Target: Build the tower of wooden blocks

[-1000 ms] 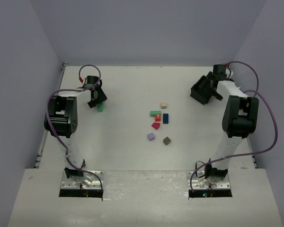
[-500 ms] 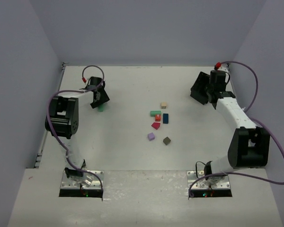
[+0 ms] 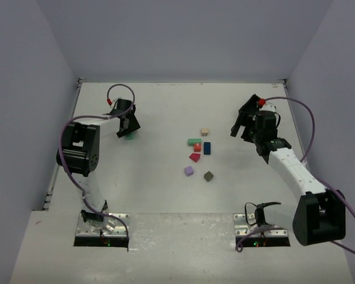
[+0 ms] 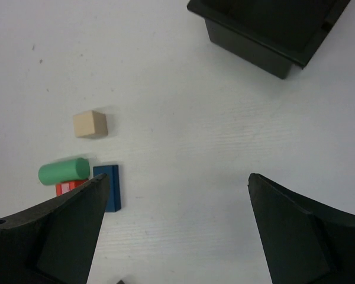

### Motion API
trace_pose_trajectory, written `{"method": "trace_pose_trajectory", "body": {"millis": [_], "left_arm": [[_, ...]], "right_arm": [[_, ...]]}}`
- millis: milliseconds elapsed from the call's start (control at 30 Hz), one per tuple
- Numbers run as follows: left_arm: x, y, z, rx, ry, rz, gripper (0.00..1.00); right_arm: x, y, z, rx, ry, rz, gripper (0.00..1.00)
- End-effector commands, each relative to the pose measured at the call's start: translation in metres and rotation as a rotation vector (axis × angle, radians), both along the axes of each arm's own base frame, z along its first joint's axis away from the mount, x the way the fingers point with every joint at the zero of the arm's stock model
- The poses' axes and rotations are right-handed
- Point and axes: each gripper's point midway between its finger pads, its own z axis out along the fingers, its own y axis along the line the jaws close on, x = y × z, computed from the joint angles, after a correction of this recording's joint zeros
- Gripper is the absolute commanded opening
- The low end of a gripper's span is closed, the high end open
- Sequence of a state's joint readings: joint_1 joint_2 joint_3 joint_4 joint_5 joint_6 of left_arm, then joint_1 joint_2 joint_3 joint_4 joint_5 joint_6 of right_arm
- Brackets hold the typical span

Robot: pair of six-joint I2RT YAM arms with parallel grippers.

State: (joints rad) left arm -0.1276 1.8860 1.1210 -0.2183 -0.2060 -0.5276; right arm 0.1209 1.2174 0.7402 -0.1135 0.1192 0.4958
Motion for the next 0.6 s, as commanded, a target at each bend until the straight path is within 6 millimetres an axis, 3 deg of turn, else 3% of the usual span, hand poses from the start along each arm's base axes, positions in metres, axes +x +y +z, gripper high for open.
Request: {"method": "trace_pose_trajectory", "body": {"millis": [0, 333, 567], "left_arm": [[-0.022, -0.013, -0.014, -0.013, 0.067, -0.026, 0.57], [-0.028, -0.024, -0.014, -0.012, 0.065, -0.05, 0.56], [-0.034, -0.039, -0.019, 0.001, 0.071, -0.078, 0.54]], "right_arm": [[-0.018, 0.006, 0.008, 0.033, -0.048, 0.023, 0.99], [-0.054, 0.019, 0.014, 0.12, -0.138, 0.082, 0.99], [-0.068, 0.022, -0.003, 0.15, -0.079, 0.082, 0.99]]}}
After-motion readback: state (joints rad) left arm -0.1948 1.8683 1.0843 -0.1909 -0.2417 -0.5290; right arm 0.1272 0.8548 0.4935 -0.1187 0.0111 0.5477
